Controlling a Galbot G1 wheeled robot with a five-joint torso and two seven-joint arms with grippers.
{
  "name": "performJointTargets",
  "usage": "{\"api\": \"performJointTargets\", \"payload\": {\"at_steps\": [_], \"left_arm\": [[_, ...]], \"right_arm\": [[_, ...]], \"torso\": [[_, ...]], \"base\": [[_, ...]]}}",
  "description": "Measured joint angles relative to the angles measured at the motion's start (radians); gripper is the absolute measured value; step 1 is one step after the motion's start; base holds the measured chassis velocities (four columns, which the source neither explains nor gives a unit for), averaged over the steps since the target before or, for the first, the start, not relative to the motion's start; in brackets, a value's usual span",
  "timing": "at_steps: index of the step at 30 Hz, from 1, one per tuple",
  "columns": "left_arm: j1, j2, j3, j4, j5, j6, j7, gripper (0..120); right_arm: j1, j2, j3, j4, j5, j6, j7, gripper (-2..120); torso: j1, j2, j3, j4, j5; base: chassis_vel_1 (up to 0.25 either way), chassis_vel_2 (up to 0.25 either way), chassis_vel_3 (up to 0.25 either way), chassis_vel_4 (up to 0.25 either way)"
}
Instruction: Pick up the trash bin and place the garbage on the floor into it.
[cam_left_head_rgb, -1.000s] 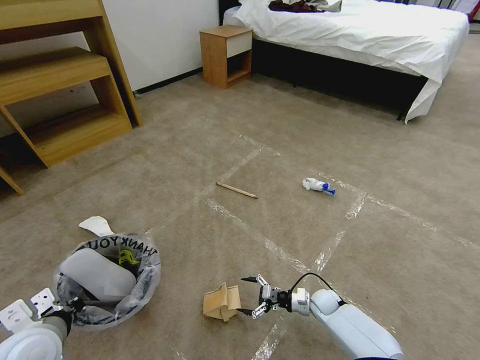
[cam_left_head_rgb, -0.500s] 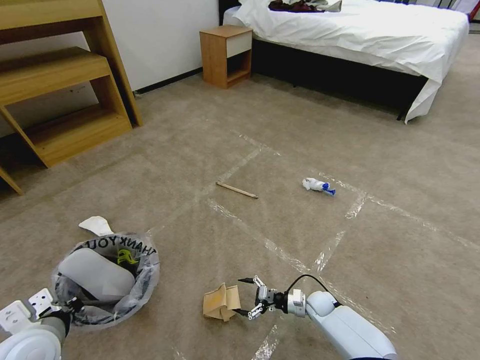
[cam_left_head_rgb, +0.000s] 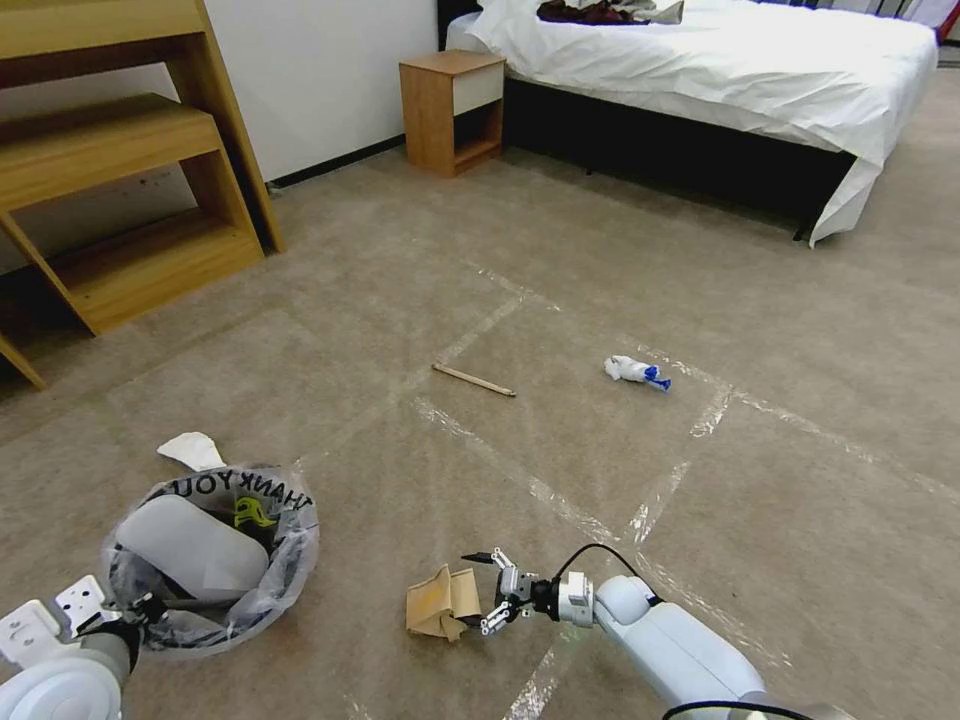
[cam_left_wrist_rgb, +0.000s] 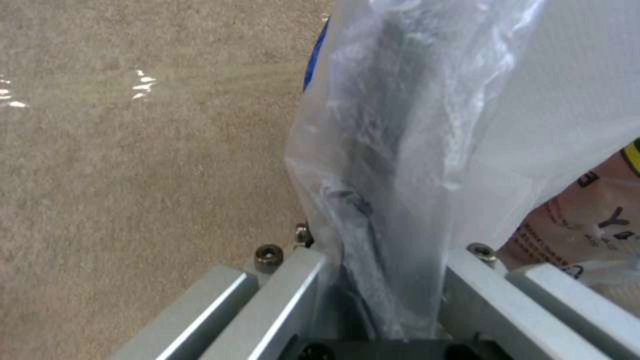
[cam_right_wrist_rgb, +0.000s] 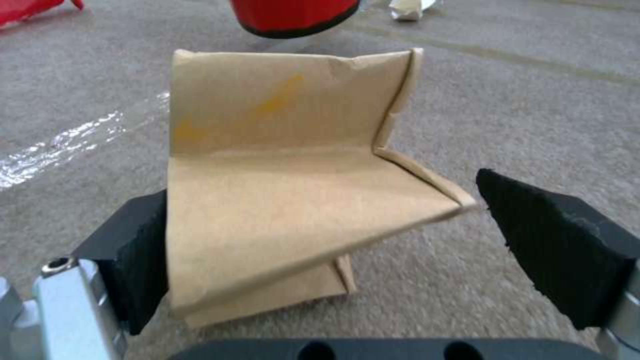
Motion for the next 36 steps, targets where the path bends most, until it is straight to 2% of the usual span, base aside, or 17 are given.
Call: {"api": "performJointTargets", "payload": {"at_steps": [13, 16, 17, 20, 21, 24, 26, 27, 29, 32, 33, 35, 36], "left_arm": [[0.004, 0.003, 0.000, -0.001, 0.008, -0.007, 0.003, 0], [0.002, 0.005, 0.000, -0.001, 0.012, -0.008, 0.003, 0], [0.002, 0.005, 0.000, -0.001, 0.012, -0.008, 0.003, 0], [-0.001, 0.004, 0.005, 0.000, 0.017, -0.009, 0.003, 0], [-0.001, 0.004, 0.005, 0.000, 0.017, -0.009, 0.003, 0], [-0.003, 0.002, 0.009, 0.000, 0.021, -0.009, 0.004, 0], [-0.003, 0.002, 0.010, 0.000, 0.022, -0.009, 0.003, 0], [-0.003, 0.002, 0.010, 0.000, 0.022, -0.010, 0.003, 0], [-0.003, 0.002, 0.010, 0.000, 0.022, -0.010, 0.003, 0], [-0.001, 0.002, 0.010, -0.003, 0.023, -0.010, 0.004, 0], [-0.001, 0.002, 0.010, -0.003, 0.023, -0.010, 0.004, 0], [0.000, 0.002, 0.010, -0.004, 0.024, -0.010, 0.003, 0], [0.000, 0.002, 0.010, -0.004, 0.024, -0.010, 0.003, 0]], "right_arm": [[0.006, 0.033, -0.007, -0.030, -0.002, 0.007, -0.012, 98], [0.008, 0.036, -0.007, -0.035, 0.017, 0.011, -0.013, 85], [0.008, 0.036, -0.007, -0.035, 0.017, 0.011, -0.013, 85], [0.006, 0.032, -0.007, -0.030, 0.025, 0.011, -0.014, 70], [0.006, 0.032, -0.007, -0.030, 0.025, 0.011, -0.014, 70], [0.004, 0.025, -0.002, -0.023, 0.030, 0.013, -0.014, 57], [0.003, 0.023, 0.000, -0.021, 0.034, 0.013, -0.014, 54], [0.002, 0.020, 0.000, -0.020, 0.037, 0.013, -0.014, 47], [0.002, 0.018, 0.001, -0.018, 0.039, 0.013, -0.013, 44], [0.001, 0.017, 0.002, -0.015, 0.046, 0.013, -0.012, 30], [0.001, 0.017, 0.002, -0.015, 0.046, 0.013, -0.012, 30], [0.001, 0.016, 0.004, -0.012, 0.050, 0.013, -0.010, 18], [0.001, 0.016, 0.004, -0.012, 0.050, 0.013, -0.010, 18]], "torso": [[0.000, 0.000, 0.000, 0.0000, 0.0000], [0.000, 0.000, 0.000, 0.0001, 0.0002], [0.000, 0.000, 0.000, 0.0001, 0.0002], [0.000, 0.000, 0.000, 0.0001, 0.0001], [0.000, 0.000, 0.000, 0.0001, 0.0001], [0.000, 0.000, 0.000, 0.0000, 0.0002], [0.000, 0.000, 0.000, 0.0000, 0.0001], [0.000, 0.000, 0.000, 0.0000, 0.0001], [0.000, 0.000, 0.000, 0.0000, 0.0001], [0.000, 0.000, 0.000, 0.0000, 0.0002], [0.000, 0.000, 0.000, 0.0000, 0.0002], [0.000, 0.000, 0.000, 0.0000, 0.0002], [0.000, 0.000, 0.000, 0.0000, 0.0002]], "base": [[0.000, 0.000, 0.000, 0.000], [0.000, 0.000, 0.000, 0.000], [0.000, 0.000, 0.000, 0.000], [0.000, 0.000, 0.000, 0.000], [0.000, 0.000, 0.000, 0.000], [0.000, 0.000, 0.000, 0.000], [0.000, 0.000, 0.000, 0.000], [0.000, 0.000, 0.000, 0.000], [0.000, 0.000, 0.000, 0.000], [0.000, 0.000, 0.000, 0.000], [0.000, 0.000, 0.000, 0.000], [0.000, 0.000, 0.000, 0.000], [0.000, 0.000, 0.000, 0.000]]}}
